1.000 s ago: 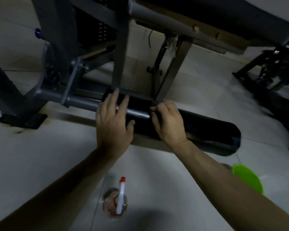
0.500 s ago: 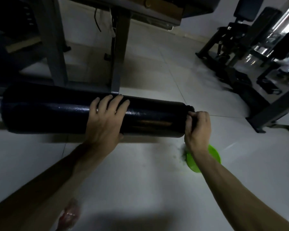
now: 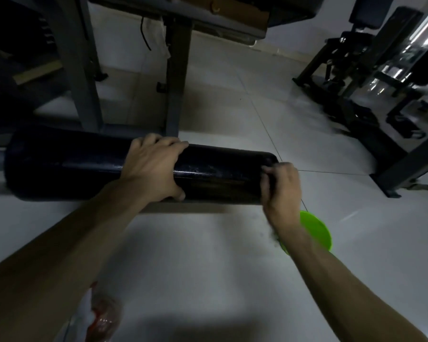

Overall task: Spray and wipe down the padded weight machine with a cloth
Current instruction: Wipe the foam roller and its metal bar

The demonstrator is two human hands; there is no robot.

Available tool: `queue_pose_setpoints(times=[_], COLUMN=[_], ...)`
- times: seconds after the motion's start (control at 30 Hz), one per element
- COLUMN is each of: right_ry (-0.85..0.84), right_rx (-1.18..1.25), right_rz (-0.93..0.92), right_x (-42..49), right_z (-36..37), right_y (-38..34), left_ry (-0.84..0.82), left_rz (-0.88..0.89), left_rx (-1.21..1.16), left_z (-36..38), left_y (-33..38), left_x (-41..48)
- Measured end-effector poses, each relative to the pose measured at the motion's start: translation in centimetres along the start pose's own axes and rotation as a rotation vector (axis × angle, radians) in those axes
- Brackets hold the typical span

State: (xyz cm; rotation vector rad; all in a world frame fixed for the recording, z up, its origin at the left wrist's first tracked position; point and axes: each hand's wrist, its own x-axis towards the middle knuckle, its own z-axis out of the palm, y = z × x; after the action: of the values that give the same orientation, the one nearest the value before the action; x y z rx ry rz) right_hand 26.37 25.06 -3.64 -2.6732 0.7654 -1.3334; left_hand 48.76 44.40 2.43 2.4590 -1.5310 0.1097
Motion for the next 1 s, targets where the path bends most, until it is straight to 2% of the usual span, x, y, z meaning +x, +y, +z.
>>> queue_pose_setpoints(times=[0.07, 0.13, 0.27, 0.4, 0.53, 0.6, 0.67, 0.73, 0.8, 0.87, 0.9, 0.97, 1.0], right_ry=[0.036, 0.031, -0.033, -0.11, -0.177, -0.229, -0.283, -0.311, -0.312, -0.29, -0.281, -0.255, -0.244], right_rx=[-0.031, -0.017, 0.047, 0.122, 0.213, 0.245, 0.252, 0.235, 0.195, 0.163, 0.133, 0.073, 0.052], right_rz=[0.094, 0.1, -0.044, -0.247, -0.478, -0.59, -0.692, -0.752, -0.756, -0.723, -0.684, -0.539, -0.433], right_x=[-0.4, -0.2, 1.1, 2.0, 2.9, 3.3, 3.8, 4.1, 4.1, 4.0, 3.8, 3.5, 3.3], right_z=[-0.5, 0.6, 4.6, 8.3, 11.7, 13.2, 14.4, 15.0, 14.7, 13.5, 12.7, 10.7, 9.5], right_y=[0.8, -1.2, -8.7, -16.9, -24.8, -28.7, -32.1, -34.3, -34.1, -31.4, -29.4, -25.3, -23.3], left_ry=[-0.035, -0.033, 0.184, 0.402, 0.494, 0.509, 0.513, 0.593, 0.716, 0.816, 0.837, 0.778, 0.687], left_rz=[0.022, 0.027, -0.086, -0.251, -0.413, -0.454, -0.439, -0.4, -0.44, -0.52, -0.522, -0.437, -0.388], left_rx=[-0.03, -0.05, -0.007, -0.068, -0.218, -0.392, -0.525, -0.706, -0.718, -0.52, -0.492, -0.621, -0.712], left_z=[-0.3, -0.2, 1.0, 1.4, 0.8, 0.8, 0.6, 0.0, -0.2, -0.1, -0.3, -0.6, -0.4], left_y=[-0.4, -0.8, -3.3, -8.9, -12.8, -14.6, -16.1, -16.8, -16.4, -14.9, -13.7, -10.9, -9.5], left_x=[0.6, 0.2, -3.0, -7.6, -11.2, -12.3, -13.1, -14.1, -14.6, -14.4, -14.3, -13.9, -13.4])
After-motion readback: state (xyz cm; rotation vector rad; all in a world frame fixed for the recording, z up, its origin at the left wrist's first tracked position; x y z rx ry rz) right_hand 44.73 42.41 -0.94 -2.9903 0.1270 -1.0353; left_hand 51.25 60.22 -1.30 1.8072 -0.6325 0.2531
